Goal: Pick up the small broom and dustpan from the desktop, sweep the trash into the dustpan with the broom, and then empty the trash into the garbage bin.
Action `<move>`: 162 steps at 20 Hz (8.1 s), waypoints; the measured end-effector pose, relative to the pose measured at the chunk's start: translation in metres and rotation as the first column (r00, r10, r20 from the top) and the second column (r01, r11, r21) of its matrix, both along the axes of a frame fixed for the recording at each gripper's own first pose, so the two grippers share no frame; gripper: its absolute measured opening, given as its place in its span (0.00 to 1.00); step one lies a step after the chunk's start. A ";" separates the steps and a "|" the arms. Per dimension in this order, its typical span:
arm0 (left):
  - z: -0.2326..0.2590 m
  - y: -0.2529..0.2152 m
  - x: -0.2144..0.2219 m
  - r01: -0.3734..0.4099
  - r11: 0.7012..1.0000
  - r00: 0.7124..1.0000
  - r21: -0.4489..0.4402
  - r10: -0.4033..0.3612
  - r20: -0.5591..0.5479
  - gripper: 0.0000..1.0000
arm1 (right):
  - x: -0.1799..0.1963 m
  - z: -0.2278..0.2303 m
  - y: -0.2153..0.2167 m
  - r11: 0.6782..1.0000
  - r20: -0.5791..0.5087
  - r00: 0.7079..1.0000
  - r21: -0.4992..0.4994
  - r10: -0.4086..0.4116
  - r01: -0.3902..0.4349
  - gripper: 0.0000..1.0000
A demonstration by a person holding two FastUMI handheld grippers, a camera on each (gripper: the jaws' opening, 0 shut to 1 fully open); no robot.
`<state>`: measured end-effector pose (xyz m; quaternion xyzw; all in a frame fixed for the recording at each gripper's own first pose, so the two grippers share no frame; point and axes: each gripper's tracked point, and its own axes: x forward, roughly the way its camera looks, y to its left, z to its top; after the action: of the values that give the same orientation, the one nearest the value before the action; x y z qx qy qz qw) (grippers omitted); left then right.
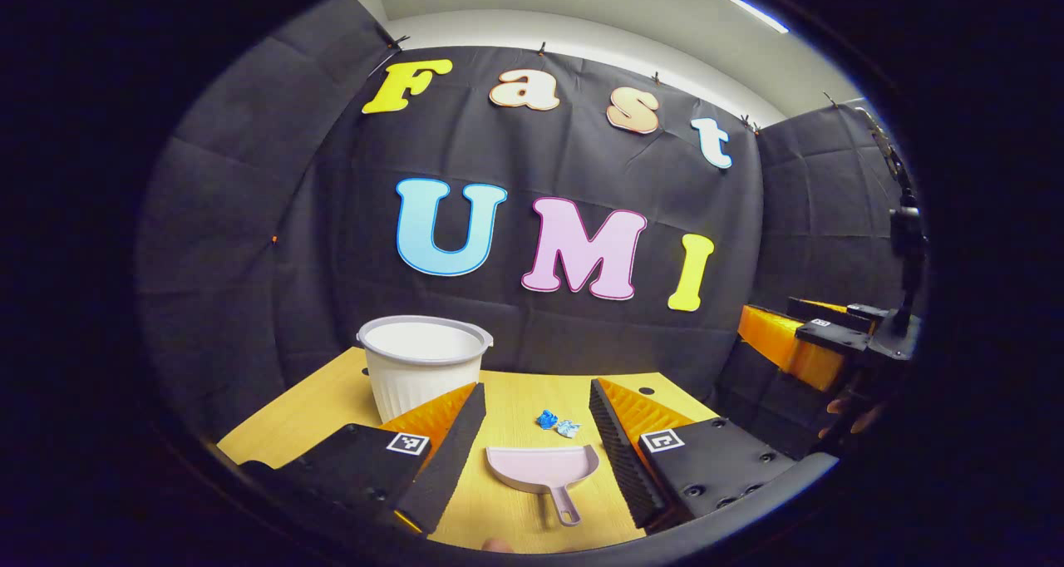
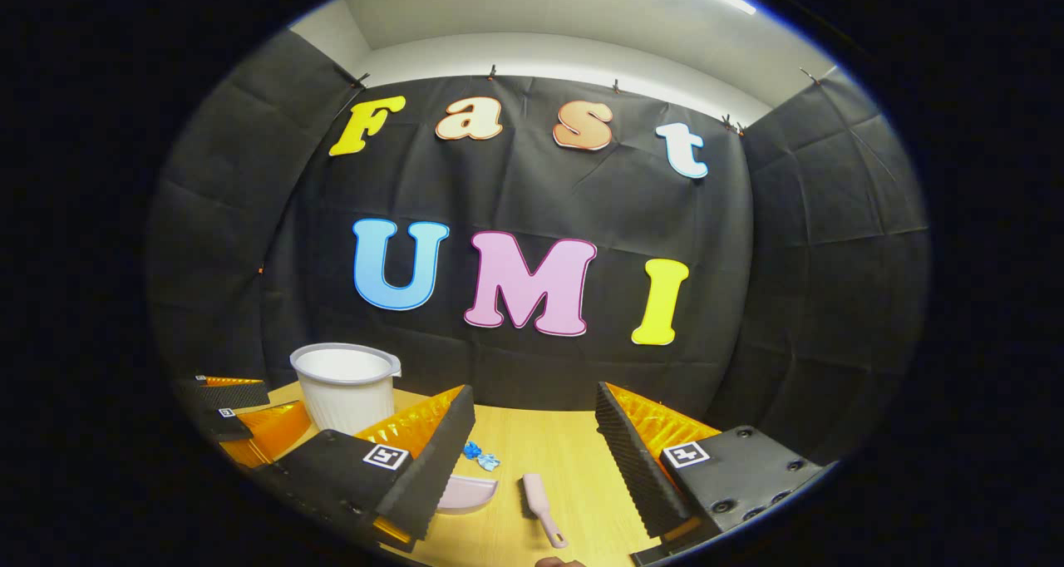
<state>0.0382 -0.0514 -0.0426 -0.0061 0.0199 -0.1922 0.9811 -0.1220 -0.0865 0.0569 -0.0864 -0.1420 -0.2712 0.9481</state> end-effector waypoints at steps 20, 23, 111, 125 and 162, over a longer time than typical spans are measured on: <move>-0.209 -0.061 0.060 0.001 0.986 0.760 0.164 0.106 -0.641 0.77 | 0.026 -0.050 -0.123 0.998 -0.170 0.985 -0.060 -0.040 0.030 0.98; -0.250 -0.066 0.066 0.029 0.966 0.652 0.257 0.176 -0.738 0.76 | 0.032 -0.085 -0.138 0.999 -0.254 0.967 -0.049 -0.014 0.001 0.98; -0.266 -0.024 0.208 0.700 0.609 0.390 0.374 0.113 -0.914 0.30 | 0.308 -0.341 -0.177 0.827 -0.878 -0.137 0.478 0.458 -0.297 0.28; -0.212 -0.037 0.178 0.669 0.663 0.496 0.336 -0.062 -0.866 0.30 | 0.272 -0.292 -0.259 0.867 -0.858 0.150 0.464 0.491 -0.182 0.28; -0.219 -0.246 0.176 0.122 0.259 0.833 0.958 0.498 -0.240 0.30 | 0.233 -0.365 -0.346 0.735 -0.672 0.339 0.672 0.658 -0.093 0.28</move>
<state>0.2139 -0.2969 -0.2615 0.5275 0.3838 -0.0076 0.7579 0.1109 -0.4324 -0.3085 0.0838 0.4365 0.0277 0.8953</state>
